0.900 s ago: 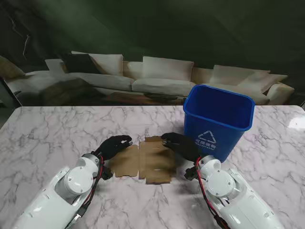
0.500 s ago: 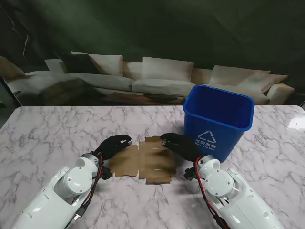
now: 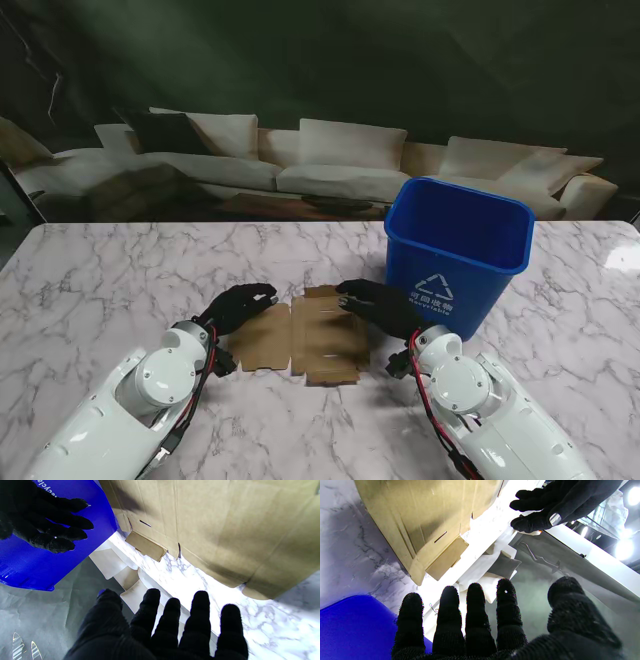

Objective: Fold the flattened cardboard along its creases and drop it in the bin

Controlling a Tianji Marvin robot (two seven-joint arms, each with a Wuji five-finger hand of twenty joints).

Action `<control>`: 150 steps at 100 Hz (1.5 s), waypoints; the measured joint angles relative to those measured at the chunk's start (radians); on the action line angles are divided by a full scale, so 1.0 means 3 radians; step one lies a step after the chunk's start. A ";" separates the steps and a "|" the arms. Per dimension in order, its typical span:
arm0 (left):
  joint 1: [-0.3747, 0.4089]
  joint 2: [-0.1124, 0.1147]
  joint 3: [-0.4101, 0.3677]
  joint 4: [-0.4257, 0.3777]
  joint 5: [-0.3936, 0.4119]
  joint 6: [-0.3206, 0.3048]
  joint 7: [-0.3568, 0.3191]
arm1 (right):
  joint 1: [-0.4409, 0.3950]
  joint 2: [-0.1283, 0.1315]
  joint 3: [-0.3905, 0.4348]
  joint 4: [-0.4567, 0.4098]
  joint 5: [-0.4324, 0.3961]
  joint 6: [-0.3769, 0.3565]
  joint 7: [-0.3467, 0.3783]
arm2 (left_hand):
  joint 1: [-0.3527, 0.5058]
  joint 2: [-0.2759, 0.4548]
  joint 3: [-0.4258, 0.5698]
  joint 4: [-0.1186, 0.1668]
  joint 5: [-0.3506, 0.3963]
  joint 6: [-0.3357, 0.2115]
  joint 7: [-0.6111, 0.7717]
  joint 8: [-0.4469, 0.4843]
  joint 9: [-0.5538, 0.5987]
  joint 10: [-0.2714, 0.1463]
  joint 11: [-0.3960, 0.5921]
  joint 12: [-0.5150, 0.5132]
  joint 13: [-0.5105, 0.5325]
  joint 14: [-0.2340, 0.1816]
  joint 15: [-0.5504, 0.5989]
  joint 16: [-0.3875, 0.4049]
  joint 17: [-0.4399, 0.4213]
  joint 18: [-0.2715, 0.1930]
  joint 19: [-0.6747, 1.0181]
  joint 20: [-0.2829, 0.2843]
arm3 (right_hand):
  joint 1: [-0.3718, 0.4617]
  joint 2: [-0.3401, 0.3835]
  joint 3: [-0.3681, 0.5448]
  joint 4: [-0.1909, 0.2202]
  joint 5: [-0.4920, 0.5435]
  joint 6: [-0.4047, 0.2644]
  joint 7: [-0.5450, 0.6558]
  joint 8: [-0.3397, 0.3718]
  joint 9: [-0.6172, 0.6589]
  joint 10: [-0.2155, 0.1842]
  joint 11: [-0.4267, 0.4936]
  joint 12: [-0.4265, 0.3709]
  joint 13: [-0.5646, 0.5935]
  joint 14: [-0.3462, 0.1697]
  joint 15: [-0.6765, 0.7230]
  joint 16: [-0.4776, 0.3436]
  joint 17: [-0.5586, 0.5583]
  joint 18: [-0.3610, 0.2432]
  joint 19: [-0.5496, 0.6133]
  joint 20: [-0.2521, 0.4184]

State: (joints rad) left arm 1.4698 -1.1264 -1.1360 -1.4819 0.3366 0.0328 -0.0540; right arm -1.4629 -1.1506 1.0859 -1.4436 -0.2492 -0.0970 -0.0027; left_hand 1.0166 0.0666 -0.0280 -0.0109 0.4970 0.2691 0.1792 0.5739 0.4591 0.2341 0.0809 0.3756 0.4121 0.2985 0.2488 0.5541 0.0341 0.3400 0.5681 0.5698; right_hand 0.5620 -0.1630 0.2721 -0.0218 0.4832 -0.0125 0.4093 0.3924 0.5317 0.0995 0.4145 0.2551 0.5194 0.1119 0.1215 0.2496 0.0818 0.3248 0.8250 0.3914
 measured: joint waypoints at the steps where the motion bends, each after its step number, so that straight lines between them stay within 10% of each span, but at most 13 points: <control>1: 0.0000 0.0000 0.0000 -0.0001 0.0001 0.0002 0.0000 | 0.0000 0.0002 -0.0004 -0.0001 -0.0005 0.0000 0.0001 | 0.0000 0.0000 0.0000 0.0000 0.0000 0.0000 0.0000 0.0000 0.0000 0.0000 0.0000 0.0000 0.0000 0.0000 0.0000 0.0000 0.0000 0.0000 0.0000 0.0000 | 0.0000 -0.0009 0.0000 0.0000 -0.0003 0.0000 0.0000 0.0000 -0.0002 0.0000 0.0000 0.0000 0.0000 0.0000 0.0000 0.0000 0.0000 0.0000 0.0000 0.0000; 30: -0.0003 -0.0003 -0.0005 -0.0006 0.0014 0.0005 0.0026 | 0.0052 0.0058 -0.0136 -0.0066 -0.0099 0.0016 0.0268 | 0.0000 0.0000 0.0000 0.0000 0.0000 0.0000 0.0000 0.0000 0.0001 0.0000 0.0000 0.0000 0.0000 0.0000 -0.0001 0.0000 0.0000 0.0000 0.0000 0.0000 | -0.0140 -0.0261 0.0296 0.0000 -0.0097 0.0007 -0.0010 0.0000 -0.0090 0.0000 -0.0059 -0.0045 -0.0002 -0.0004 -0.0003 -0.0077 0.0111 -0.0089 -0.0026 -0.0060; 49: 0.0007 -0.0013 -0.0054 -0.0008 0.0029 0.0003 0.0057 | 0.0261 0.0103 -0.0348 -0.0083 0.0052 0.0043 0.0390 | 0.0000 0.0000 0.0000 0.0000 0.0000 0.0000 0.0000 0.0000 0.0001 0.0000 0.0000 0.0000 0.0000 0.0000 -0.0002 0.0000 0.0000 0.0000 0.0000 0.0000 | 0.0416 0.0258 -0.0376 0.0000 -0.0096 0.0133 -0.0055 -0.0072 -0.0289 0.0000 -0.0401 -0.0201 -0.0307 -0.0246 -0.0218 -0.0395 -0.0051 -0.0426 -0.0108 -0.0638; 79: 0.0110 -0.0019 -0.0191 -0.0097 0.0053 -0.0026 0.0152 | 0.0879 0.0010 -0.0824 0.0362 0.0008 0.0014 0.0412 | 0.0000 0.0000 0.0000 0.0000 0.0000 0.0000 0.0000 0.0000 0.0001 0.0000 0.0000 0.0000 0.0000 0.0000 -0.0003 -0.0001 0.0000 0.0000 -0.0001 0.0000 | 0.0662 0.0333 -0.0586 0.0000 -0.0385 0.0430 -0.0393 -0.0464 -0.0451 0.0005 -0.1360 -0.0731 -0.0822 -0.0363 -0.0385 -0.0678 -0.0318 -0.0764 -0.0800 -0.1236; 100: 0.0117 -0.0019 -0.0205 -0.0100 0.0053 -0.0042 0.0164 | 0.1256 -0.0081 -0.1148 0.0822 -0.0373 0.0014 0.0172 | 0.0000 0.0000 0.0000 0.0000 0.0000 0.0000 0.0000 0.0000 0.0001 0.0000 0.0000 0.0000 0.0000 0.0000 -0.0003 -0.0001 0.0000 0.0000 -0.0001 0.0000 | -0.0288 -0.0378 0.0501 -0.0007 -0.0705 -0.0176 -0.0246 -0.0382 -0.0707 0.0013 -0.1398 -0.0731 -0.0989 -0.0159 -0.0391 -0.0710 -0.0552 -0.0483 -0.0876 -0.1277; 126: 0.0115 -0.0018 -0.0200 -0.0098 0.0053 -0.0045 0.0161 | 0.1632 -0.0231 -0.1461 0.1368 -0.0379 0.0082 -0.0027 | 0.0000 0.0000 0.0000 0.0000 0.0000 -0.0001 0.0000 0.0000 0.0002 0.0000 0.0000 0.0000 0.0000 0.0000 -0.0003 -0.0001 0.0000 0.0000 -0.0001 0.0000 | -0.0415 -0.1023 0.0983 -0.0068 -0.0737 0.0029 -0.0092 -0.0133 -0.1042 0.0098 -0.0060 -0.0083 -0.0907 -0.0039 -0.0389 -0.0591 -0.0407 -0.0364 -0.0764 -0.0999; 150: 0.0115 -0.0017 -0.0197 -0.0097 0.0054 -0.0046 0.0160 | 0.1897 -0.0406 -0.1773 0.1859 -0.0455 0.0090 -0.0267 | 0.0000 0.0000 0.0000 0.0000 0.0000 -0.0001 0.0000 0.0000 0.0002 0.0000 0.0000 0.0000 0.0000 0.0000 -0.0003 -0.0001 0.0000 0.0000 -0.0001 0.0000 | -0.0449 -0.1392 0.1264 -0.0166 -0.0432 0.0340 0.0006 0.0053 -0.1076 0.0163 0.0665 0.0242 -0.0397 0.0042 0.0289 0.0015 -0.0124 -0.0326 0.0211 -0.0336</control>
State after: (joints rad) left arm 1.5043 -1.1316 -1.1951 -1.5109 0.3527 0.0189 -0.0060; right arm -0.8937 -1.2724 0.5541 -0.8859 -0.3858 -0.0700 -0.0828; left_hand 1.0165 0.0666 -0.0280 -0.0109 0.4971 0.2689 0.1792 0.5739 0.4596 0.2341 0.0809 0.3756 0.4121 0.2985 0.2479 0.5539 0.0340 0.3400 0.5678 0.5698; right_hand 0.4273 -0.5806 0.6512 -0.0717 0.3537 0.0895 0.4111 0.4083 0.2089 0.1484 0.6139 0.3278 0.4002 0.1247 0.2081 0.2542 0.0445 0.2270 0.8883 0.2906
